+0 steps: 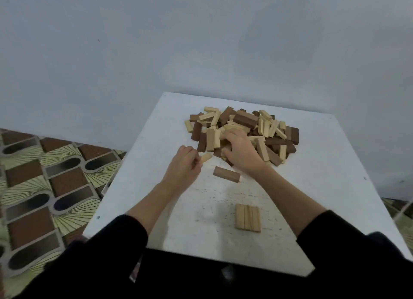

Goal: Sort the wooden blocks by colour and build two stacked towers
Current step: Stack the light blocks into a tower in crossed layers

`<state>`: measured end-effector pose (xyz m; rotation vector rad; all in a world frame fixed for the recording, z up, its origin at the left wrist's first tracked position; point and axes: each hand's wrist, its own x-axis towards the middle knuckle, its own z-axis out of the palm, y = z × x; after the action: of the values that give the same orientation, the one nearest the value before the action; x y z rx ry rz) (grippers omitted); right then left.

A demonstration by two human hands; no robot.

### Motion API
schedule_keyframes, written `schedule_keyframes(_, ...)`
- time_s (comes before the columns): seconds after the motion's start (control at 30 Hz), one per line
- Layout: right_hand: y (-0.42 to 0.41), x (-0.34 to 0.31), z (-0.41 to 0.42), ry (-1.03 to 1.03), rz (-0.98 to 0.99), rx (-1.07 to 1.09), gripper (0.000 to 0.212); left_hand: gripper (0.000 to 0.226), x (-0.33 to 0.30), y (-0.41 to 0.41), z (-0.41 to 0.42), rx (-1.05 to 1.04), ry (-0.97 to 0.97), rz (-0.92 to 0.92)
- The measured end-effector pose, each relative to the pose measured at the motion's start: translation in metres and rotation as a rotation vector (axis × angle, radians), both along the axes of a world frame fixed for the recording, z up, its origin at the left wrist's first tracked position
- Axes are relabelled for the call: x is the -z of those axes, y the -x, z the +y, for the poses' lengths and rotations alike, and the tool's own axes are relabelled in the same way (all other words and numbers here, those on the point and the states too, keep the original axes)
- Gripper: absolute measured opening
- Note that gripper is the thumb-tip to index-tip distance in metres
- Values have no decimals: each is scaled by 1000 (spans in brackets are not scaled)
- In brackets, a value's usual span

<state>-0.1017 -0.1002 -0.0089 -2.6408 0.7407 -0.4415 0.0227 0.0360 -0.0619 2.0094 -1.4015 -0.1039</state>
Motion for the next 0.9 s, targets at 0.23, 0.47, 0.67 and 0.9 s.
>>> schedule_keyframes(0.23,-30,2,-12,224,243,-22,51,23,0,-11,18,-205,8,201)
schedule_keyframes(0.47,-32,-2,-10,223,164,-2,50,47,-5,-34,24,-64,-180,132)
schedule_keyframes(0.67,-54,7,29,206,184,-313,55,47,-1,-57,42,-182,-122,148)
schedule_keyframes(0.9,-106,4,15,191,226,-207,54,59,6,-55,47,-212,1,203)
